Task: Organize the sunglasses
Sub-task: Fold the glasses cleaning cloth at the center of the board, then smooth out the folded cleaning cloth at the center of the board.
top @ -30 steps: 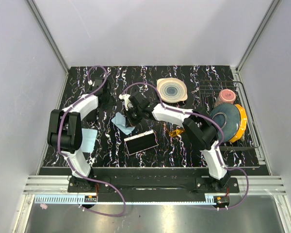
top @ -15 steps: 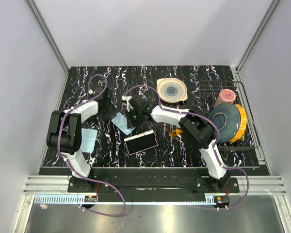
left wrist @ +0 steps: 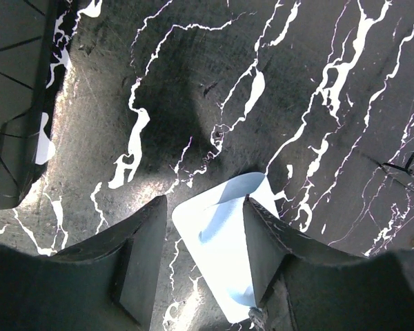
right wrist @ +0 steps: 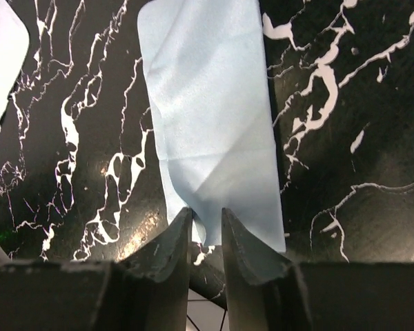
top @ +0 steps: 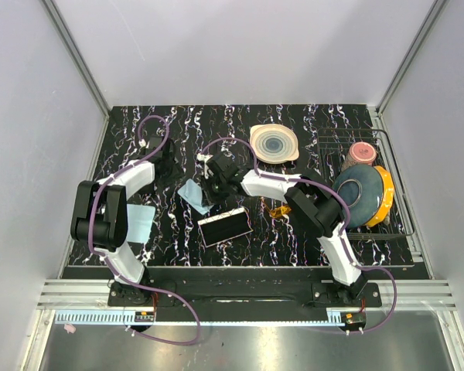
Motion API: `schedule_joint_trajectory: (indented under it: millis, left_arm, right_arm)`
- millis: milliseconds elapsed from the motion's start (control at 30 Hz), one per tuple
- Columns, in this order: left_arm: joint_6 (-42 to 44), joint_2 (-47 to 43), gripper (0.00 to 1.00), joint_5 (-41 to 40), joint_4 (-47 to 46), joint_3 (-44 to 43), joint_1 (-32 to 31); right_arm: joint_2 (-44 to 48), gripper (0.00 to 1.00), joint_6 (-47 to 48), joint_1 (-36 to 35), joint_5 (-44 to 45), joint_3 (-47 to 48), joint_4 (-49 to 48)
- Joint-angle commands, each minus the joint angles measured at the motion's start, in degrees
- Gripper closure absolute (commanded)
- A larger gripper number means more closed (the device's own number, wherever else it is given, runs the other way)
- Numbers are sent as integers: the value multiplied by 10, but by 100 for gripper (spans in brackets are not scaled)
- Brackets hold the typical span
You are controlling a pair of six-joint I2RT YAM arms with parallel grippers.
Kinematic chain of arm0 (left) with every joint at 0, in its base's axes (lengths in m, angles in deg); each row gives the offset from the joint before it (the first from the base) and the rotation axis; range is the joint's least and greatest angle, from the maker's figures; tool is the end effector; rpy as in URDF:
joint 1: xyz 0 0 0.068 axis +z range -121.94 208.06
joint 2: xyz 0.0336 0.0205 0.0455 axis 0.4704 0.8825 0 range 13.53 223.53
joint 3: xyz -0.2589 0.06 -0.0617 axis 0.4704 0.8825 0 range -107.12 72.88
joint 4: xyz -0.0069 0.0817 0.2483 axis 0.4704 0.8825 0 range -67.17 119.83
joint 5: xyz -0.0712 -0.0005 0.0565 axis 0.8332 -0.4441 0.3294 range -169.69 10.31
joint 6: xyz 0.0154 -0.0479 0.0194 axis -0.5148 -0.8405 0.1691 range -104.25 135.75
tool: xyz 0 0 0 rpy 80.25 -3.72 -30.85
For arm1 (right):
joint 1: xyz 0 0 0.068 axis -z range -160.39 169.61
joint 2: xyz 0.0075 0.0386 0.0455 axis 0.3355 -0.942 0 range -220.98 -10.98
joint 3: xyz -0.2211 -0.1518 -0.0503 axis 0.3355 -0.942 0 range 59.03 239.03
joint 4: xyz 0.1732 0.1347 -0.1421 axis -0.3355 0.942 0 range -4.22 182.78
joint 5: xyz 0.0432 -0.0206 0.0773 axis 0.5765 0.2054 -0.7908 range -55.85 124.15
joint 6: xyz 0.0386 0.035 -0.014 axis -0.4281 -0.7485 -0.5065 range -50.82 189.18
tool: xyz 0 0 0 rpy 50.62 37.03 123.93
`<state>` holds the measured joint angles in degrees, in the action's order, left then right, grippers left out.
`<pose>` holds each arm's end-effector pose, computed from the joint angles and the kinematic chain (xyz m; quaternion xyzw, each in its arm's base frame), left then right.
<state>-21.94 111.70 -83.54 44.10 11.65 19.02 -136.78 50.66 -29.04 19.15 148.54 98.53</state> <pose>0.3432 -0.0522 0.1824 -0.2468 0.9291 -0.0789 0.2641 0.3093 0.3652 0.1491 -0.2854 0.8850 0.2938 0.2214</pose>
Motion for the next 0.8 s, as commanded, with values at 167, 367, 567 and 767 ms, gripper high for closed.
schedule_joint_trajectory:
  millis: [167,367,567,767]
  left_arm:
    - [-5,-14,54,7,-36,-3,2]
    - [-2,1,57,7,-36,-19,1]
    - [1,16,59,19,-38,-27,2]
    - [6,32,66,35,-45,-30,2]
  right_arm:
    - [56,73,-16,-3,38,-12,-26]
    - [80,70,-27,-2,2,-37,-54]
    - [71,69,-36,3,13,-32,-49]
    - [40,84,-46,13,41,-19,-32]
